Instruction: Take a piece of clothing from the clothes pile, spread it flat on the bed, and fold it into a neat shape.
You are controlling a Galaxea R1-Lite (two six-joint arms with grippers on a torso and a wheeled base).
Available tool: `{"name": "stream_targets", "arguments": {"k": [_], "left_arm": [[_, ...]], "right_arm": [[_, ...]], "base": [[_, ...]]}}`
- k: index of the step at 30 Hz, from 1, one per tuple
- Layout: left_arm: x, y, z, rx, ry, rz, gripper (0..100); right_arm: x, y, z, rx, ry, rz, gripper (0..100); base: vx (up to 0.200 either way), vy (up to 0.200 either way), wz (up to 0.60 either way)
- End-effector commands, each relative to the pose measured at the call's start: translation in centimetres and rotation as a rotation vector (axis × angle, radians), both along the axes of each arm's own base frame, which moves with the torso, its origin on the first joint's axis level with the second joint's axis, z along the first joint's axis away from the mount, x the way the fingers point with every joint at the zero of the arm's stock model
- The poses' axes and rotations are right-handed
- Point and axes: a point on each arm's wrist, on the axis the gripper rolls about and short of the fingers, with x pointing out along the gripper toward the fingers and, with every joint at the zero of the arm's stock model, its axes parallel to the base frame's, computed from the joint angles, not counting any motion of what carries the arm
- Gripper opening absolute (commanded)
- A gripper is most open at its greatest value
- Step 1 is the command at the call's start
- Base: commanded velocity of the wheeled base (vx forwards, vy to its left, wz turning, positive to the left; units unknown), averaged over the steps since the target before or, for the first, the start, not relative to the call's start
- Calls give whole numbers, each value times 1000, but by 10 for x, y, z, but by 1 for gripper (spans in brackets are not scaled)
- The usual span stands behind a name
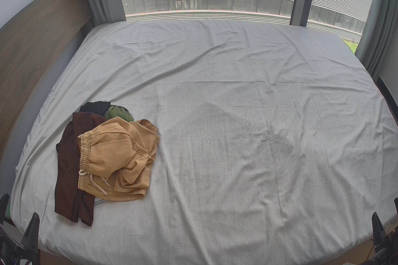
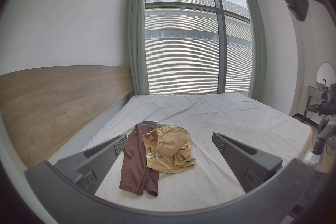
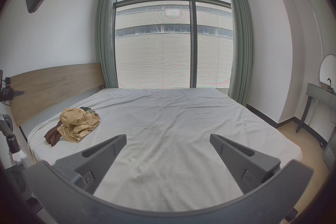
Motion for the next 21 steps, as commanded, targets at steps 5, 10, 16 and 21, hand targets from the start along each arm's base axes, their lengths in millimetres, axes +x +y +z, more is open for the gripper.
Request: {"name": "stream_targets", "arguments": {"k": [5,10,16,21], "left_arm": [[63,-6,55,18,140,-95,100],[99,-11,81,26,190,-123,100],[135,-16,105,54,202,-170,100],[149,-19,101,26,225,-208,100]], "right_arm": [[0,0,-5,-1,1,2,100],[0,0,-5,-2,1,0,100],[0,0,-5,-2,1,0,100],[0,0,-5,-2,1,2,100]], "base": [[0,0,0],[0,0,0],[0,0,0],[0,0,0]]}}
